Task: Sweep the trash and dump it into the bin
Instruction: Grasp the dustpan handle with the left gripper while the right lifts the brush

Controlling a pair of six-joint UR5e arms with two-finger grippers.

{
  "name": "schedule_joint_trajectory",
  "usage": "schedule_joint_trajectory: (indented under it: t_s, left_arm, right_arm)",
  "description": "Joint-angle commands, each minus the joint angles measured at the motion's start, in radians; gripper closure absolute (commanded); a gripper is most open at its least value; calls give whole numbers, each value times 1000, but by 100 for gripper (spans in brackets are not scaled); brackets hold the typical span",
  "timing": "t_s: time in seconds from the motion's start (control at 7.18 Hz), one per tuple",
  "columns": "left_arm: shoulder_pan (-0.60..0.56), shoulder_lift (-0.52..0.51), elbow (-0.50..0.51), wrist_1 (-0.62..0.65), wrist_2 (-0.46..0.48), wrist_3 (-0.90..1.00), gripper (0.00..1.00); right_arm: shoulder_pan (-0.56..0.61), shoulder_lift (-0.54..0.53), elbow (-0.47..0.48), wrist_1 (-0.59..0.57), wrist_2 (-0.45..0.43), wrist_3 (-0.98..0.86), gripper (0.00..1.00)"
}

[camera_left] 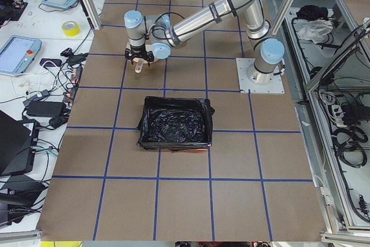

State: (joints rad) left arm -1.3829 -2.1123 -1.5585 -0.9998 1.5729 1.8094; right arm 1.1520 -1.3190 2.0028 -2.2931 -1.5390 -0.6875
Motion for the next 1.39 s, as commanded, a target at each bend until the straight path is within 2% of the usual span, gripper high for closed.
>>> schedule_joint_trajectory:
  t_s: [0.0,0.14,0.28,0.42,0.7,1.25]
  left_arm:
    - [1,-8,-3,1,-2,-27,30]
    - [1,-8,-3,1,-5,-22,57]
    - [1,-8,-3,3,-7,-19,76]
    - [1,-8,-3,3,-8,-18,97]
    - [1,-6,-3,4,-10,-16,100]
    - [1,-6,-3,4,-7,-16,100]
  right_arm:
    - [0,4,-4,-8,0,8,75]
    - [0,3,-6,-6,-1,17,90]
    - [0,1,-24,0,-1,66,95]
    - [11,-14,-65,36,-6,97,95]
    - [59,-43,-119,153,3,199,95]
    - [406,-40,-171,219,31,671,96]
